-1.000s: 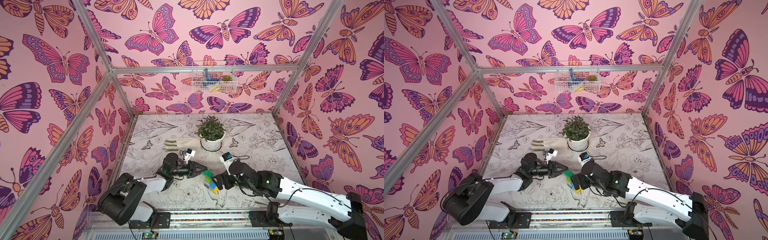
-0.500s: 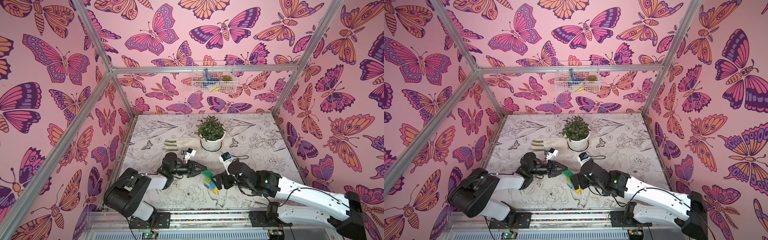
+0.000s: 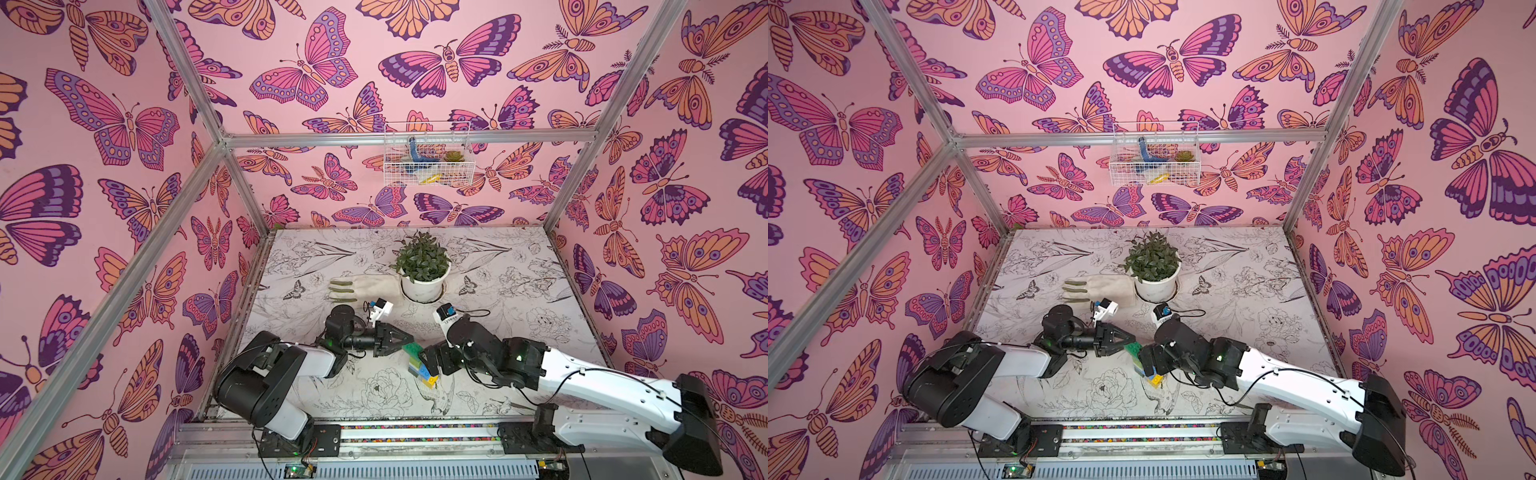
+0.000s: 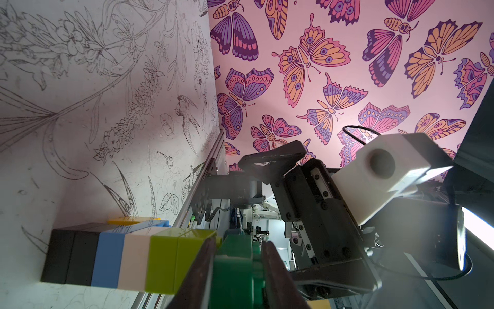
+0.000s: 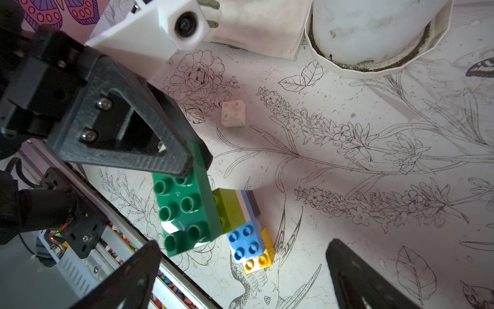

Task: Assemble a giraffe with lego
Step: Assemble the lego brick with the lego brick.

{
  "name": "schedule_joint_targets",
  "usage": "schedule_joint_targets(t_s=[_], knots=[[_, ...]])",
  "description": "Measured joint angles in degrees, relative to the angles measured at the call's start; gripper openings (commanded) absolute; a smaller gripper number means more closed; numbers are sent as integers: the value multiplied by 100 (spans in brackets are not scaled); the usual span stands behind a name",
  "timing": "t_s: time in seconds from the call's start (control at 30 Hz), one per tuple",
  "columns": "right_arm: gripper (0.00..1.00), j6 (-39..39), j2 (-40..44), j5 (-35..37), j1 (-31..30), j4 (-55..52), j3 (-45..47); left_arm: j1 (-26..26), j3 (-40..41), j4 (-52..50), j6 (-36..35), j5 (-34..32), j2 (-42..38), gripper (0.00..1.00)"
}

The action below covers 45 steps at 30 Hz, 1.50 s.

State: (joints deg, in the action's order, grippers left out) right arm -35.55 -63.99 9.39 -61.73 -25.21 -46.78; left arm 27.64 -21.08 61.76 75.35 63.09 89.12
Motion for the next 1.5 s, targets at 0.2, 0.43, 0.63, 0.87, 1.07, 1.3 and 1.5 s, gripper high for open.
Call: schedule_joint_targets(t_s=[0.2,0.43,0.63,0.87,1.07,1.3,1.5], knots=[[100,0,-48,-4,68,46,-2,0,0,122,57,-7,9,0],[100,4,-142,-20,162,111,-11,-24,2,125,72,-4,42,0],[99,44,-142,-17,170,122,-11,-24,4,127,81,-4,48,0],[99,92,-144,-20,177,127,-11,-24,35,127,144,0,48,0],[100,105,-144,-20,212,149,-11,-11,37,138,199,4,83,0],[100,105,-149,-2,240,151,-11,85,46,319,289,39,229,0],[99,107,-151,-4,243,184,-11,90,46,496,343,37,328,0]])
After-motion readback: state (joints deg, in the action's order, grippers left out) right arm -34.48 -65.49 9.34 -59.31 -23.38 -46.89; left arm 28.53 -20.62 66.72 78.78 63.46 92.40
